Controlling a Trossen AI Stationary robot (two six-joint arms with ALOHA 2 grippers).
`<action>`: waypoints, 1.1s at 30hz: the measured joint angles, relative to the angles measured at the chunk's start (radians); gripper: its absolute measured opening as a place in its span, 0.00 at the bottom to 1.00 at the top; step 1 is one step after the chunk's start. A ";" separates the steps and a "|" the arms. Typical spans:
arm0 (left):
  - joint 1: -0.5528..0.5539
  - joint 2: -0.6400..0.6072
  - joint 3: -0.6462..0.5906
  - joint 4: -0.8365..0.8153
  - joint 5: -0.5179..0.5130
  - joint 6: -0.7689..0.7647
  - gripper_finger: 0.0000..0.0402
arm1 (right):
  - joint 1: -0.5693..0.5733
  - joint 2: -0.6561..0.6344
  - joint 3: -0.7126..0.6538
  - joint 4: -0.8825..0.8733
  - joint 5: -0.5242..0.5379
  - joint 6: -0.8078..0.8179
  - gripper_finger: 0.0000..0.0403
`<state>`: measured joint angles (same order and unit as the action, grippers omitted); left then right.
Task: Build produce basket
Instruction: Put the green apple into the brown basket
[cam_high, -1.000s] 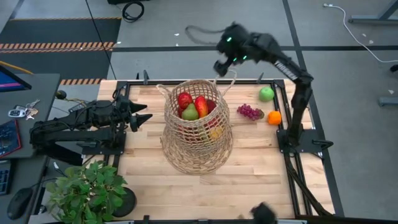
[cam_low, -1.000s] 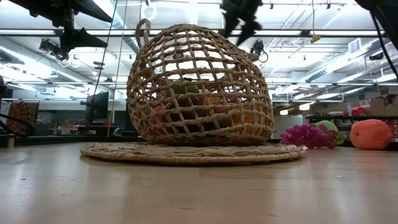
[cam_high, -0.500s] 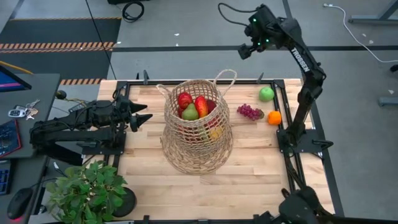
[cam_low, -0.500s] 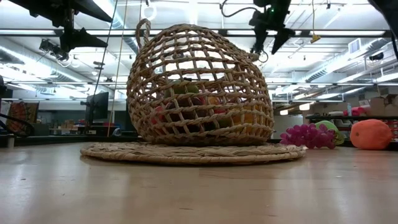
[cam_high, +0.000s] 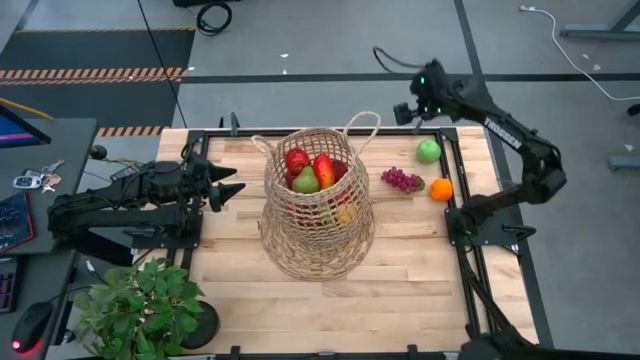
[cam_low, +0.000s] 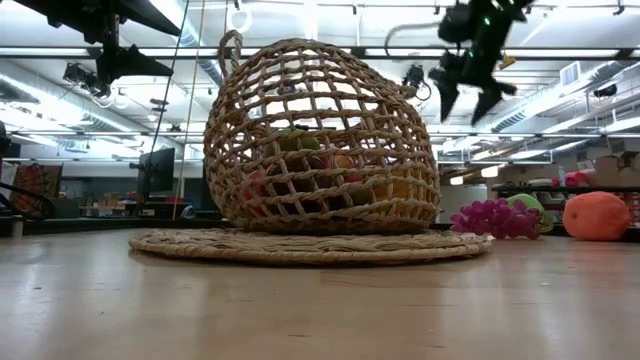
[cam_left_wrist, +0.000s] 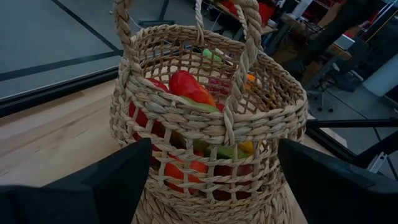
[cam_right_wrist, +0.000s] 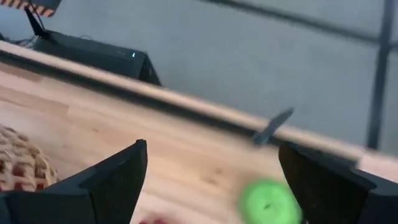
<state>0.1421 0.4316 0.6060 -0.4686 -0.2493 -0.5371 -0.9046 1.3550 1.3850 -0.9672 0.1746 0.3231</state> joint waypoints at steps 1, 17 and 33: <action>0.000 0.000 0.000 0.000 0.000 0.000 0.89 | -0.004 -0.016 -0.052 0.024 -0.019 0.024 0.91; 0.000 0.000 0.000 0.000 0.000 0.000 0.89 | -0.106 0.113 -0.275 -0.043 -0.034 0.000 0.99; 0.000 0.000 0.000 0.000 0.000 0.000 0.89 | -0.064 0.280 -0.273 -0.078 0.058 -0.005 0.98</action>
<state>0.1419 0.4316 0.6060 -0.4686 -0.2494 -0.5373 -0.9684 1.6352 1.1123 -1.0454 0.2329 0.3178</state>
